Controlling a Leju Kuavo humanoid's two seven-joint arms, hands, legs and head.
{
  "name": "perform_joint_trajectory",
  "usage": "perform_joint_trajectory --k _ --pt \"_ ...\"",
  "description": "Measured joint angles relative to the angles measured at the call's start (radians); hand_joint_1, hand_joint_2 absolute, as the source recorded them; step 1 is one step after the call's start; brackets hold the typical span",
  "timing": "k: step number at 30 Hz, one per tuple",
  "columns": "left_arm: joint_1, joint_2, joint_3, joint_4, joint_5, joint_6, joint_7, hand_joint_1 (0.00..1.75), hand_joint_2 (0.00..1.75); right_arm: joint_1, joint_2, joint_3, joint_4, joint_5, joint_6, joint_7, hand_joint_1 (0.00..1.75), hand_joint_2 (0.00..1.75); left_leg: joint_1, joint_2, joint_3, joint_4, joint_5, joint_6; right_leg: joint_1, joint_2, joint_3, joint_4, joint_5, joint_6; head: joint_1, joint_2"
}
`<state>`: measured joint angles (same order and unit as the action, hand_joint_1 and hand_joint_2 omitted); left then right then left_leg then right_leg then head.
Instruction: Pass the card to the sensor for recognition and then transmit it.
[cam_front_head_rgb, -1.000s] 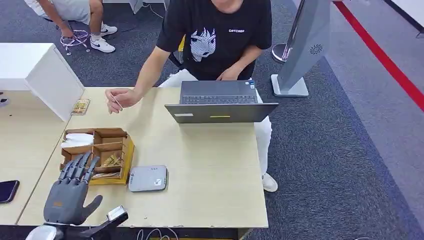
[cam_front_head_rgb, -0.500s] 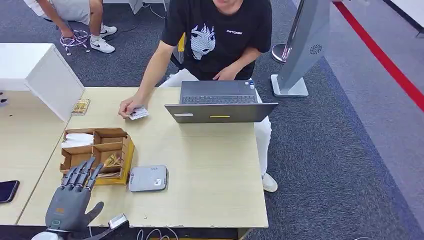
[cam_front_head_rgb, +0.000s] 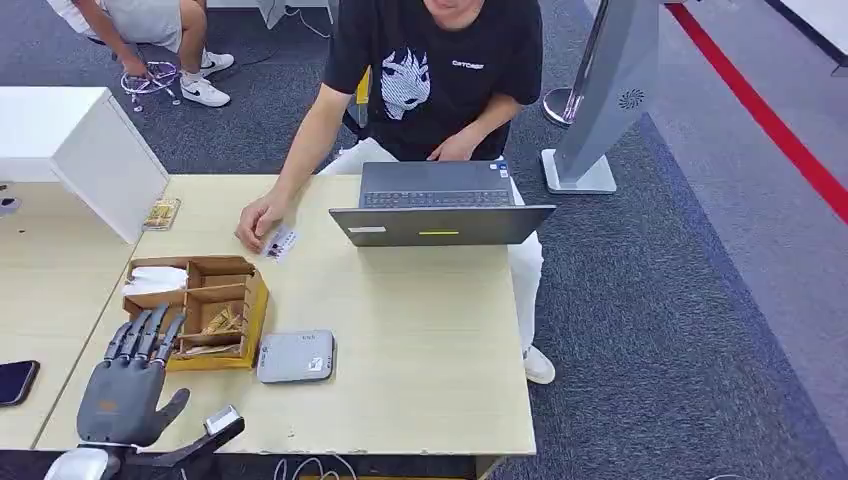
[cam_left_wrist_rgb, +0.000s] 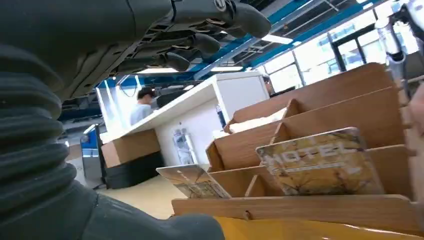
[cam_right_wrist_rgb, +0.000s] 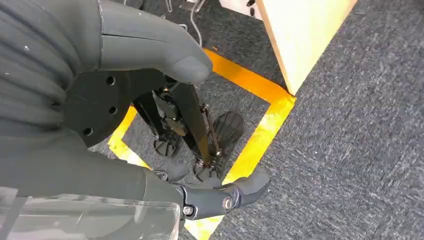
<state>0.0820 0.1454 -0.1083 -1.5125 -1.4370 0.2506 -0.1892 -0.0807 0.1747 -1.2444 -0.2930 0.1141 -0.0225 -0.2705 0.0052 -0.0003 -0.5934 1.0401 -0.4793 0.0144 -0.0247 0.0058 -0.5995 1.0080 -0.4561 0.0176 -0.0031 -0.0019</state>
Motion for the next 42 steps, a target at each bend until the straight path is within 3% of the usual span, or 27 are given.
perform_joint_trajectory --k 8,15,31,42 --pt "-0.112 -0.023 0.071 0.172 0.000 0.003 0.006 0.00 1.75 -0.002 -0.004 0.013 0.002 0.018 0.005 0.003 0.00 1.75 0.000 0.000 0.000 0.000 0.001 0.001 0.000 0.000 0.000 0.000 0.000 0.000 0.000 0.000" --pt "-0.152 -0.037 0.096 0.243 0.000 0.007 0.006 0.00 1.75 -0.003 -0.008 0.020 0.005 0.019 0.006 0.004 0.00 1.75 0.000 0.000 0.000 0.000 0.001 0.001 0.000 0.000 0.000 0.000 0.000 0.000 0.000 0.000" --pt "-0.160 -0.068 0.103 0.272 -0.021 0.014 -0.014 0.00 1.75 -0.004 -0.010 0.021 0.008 0.033 0.009 0.005 0.00 1.75 0.000 0.000 0.000 0.000 0.001 0.001 0.000 0.000 0.000 0.000 0.000 0.000 0.000 0.000" --pt "-0.140 -0.066 0.102 0.215 -0.033 0.014 -0.002 0.00 1.75 -0.004 -0.014 0.021 0.008 0.032 0.003 0.007 0.00 1.75 0.000 0.000 0.000 0.000 0.001 0.001 0.000 0.000 0.000 0.000 0.000 0.000 0.000 0.000"
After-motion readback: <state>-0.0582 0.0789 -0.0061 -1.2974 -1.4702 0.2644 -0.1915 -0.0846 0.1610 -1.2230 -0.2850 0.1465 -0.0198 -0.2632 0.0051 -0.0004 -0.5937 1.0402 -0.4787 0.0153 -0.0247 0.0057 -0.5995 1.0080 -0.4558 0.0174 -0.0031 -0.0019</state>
